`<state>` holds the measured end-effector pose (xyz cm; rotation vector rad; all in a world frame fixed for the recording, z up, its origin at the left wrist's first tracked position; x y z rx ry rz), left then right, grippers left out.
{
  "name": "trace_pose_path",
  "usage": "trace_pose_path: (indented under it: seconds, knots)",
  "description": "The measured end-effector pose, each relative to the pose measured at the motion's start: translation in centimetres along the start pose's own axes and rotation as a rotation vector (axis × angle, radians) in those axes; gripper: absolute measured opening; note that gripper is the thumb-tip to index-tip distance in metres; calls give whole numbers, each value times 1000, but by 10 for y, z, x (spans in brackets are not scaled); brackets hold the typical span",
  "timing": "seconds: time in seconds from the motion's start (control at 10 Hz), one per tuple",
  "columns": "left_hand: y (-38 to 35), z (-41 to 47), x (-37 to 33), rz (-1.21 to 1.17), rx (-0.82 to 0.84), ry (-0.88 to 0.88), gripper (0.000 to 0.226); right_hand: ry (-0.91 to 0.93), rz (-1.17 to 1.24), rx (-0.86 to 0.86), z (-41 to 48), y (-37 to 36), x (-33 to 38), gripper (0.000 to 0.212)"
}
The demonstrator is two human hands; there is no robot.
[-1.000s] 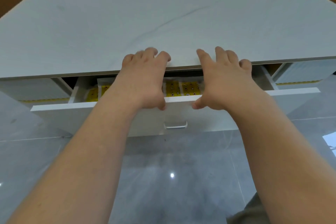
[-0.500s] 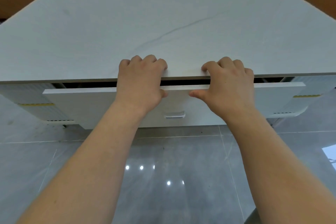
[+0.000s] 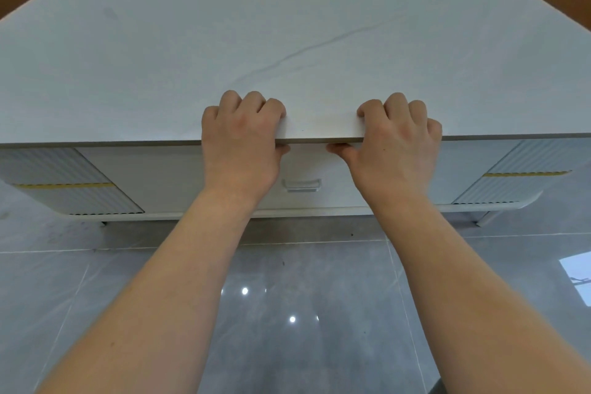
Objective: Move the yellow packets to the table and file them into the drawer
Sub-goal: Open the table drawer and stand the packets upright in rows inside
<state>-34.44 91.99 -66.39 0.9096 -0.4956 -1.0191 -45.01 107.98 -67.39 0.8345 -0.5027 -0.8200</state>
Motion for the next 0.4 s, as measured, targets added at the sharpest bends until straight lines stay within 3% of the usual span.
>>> trace_pose_path:
  seconds: [0.2,0.3,0.4]
  knots:
    - [-1,0,-3,9,-5,-4,49,-15,-9,-6,-1,-3,-2,57]
    - [6,2,-8,66,83,-9,48,54,17,125,4,8,-2,59]
    - [18,-8,-26,-48,99,18,53,-23,180,217,7,33,-26,53]
Point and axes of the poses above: each hand's wrist, its own z-axis towards the middle knuckle, its own y-axis out of the back of the hand, x = y × z, the point moved 1 cm from there along z, towards the middle knuckle, and after that the axes turned 3 degrees about y, right-handed, at the moved point
